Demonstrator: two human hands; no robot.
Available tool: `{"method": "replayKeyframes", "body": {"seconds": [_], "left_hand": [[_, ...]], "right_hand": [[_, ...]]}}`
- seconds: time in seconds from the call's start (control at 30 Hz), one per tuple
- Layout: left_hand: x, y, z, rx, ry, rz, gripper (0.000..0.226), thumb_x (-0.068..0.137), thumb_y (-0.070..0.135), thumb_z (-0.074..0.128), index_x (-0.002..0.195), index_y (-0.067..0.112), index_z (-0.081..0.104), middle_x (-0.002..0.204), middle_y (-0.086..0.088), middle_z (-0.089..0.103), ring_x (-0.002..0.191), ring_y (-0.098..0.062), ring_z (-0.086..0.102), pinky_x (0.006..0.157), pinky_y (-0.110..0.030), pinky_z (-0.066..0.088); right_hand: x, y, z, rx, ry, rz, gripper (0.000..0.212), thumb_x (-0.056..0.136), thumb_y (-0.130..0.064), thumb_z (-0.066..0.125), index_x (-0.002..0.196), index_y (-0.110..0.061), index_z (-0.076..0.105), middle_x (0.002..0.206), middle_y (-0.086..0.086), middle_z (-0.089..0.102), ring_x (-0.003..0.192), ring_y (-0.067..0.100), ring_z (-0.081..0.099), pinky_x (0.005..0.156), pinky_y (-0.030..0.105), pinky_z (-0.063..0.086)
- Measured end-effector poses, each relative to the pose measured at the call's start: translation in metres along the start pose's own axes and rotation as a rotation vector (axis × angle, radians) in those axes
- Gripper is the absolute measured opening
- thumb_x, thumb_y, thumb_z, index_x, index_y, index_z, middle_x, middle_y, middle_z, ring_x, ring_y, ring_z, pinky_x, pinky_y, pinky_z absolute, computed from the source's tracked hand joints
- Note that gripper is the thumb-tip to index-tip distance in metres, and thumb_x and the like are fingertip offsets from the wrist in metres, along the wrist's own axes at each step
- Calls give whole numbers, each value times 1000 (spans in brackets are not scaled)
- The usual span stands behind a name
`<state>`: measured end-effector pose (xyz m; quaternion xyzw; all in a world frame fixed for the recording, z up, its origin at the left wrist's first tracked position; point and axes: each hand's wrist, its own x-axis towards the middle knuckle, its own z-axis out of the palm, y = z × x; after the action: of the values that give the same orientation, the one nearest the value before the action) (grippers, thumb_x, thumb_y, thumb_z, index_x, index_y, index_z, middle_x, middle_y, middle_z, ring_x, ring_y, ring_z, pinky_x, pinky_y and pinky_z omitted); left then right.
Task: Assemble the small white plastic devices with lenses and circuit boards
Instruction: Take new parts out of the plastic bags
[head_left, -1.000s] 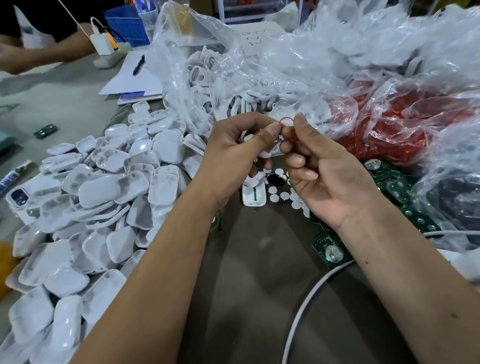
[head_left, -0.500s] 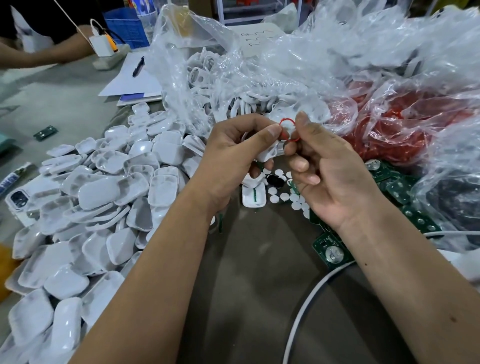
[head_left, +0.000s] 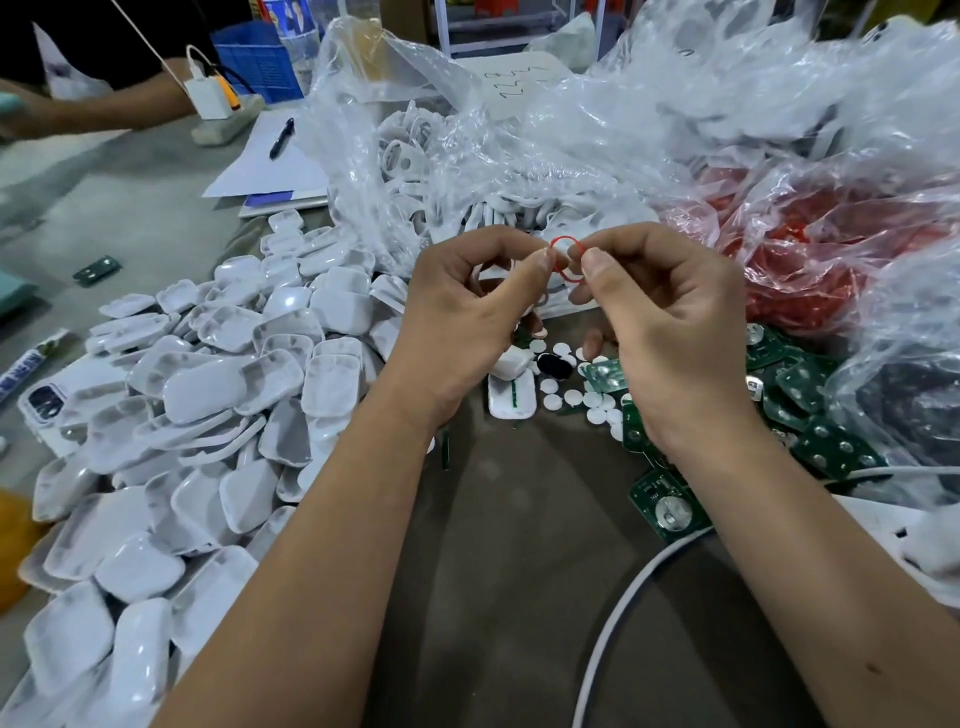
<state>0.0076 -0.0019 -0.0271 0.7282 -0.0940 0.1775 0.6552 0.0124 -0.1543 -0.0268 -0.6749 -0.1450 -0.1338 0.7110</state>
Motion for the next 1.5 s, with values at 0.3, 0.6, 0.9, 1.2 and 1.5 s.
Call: {"method": "replayKeyframes", "body": {"seconds": [0.3,0.6,0.9,1.2,1.5], "left_hand": [[1,-2,-2,48,-3,0,8,96,13,71,88,16,74,68,13,65,55,-14,60,49,-18,43],[1,-3,-3,54,-19,-11,5,96,13,72,92,12,75,70,12,66,55,-12,60,51,-18,44],[2,-6,-5,62,-1,-24,13,94,9,70,86,17,76,68,13,66,56,-9,60,51,-17,44],[1,-6,-3,-68,-18,-135,22,92,5,62,105,12,79,81,2,72,63,-18,64,54,-27,49],[3,-10,-3,63,131,-165,11,90,21,80,85,12,76,70,-4,73,57,-12,62,46,-24,45]], "right_hand": [[0,5,0,-442,28,-357,7,95,-9,70,97,-10,77,89,-4,68,81,6,66,74,15,48],[1,6,0,-563,49,-487,11,94,-3,68,98,-7,77,93,-4,65,77,3,61,63,9,48],[3,4,-3,-72,-94,14,15,98,-15,71,85,-15,77,75,7,74,60,22,74,56,38,62],[8,2,-8,315,-63,331,24,82,-2,81,103,-2,70,72,7,72,60,15,65,55,23,54],[11,3,-10,383,24,401,8,90,4,72,94,0,77,75,10,73,66,17,68,63,20,58]]}}
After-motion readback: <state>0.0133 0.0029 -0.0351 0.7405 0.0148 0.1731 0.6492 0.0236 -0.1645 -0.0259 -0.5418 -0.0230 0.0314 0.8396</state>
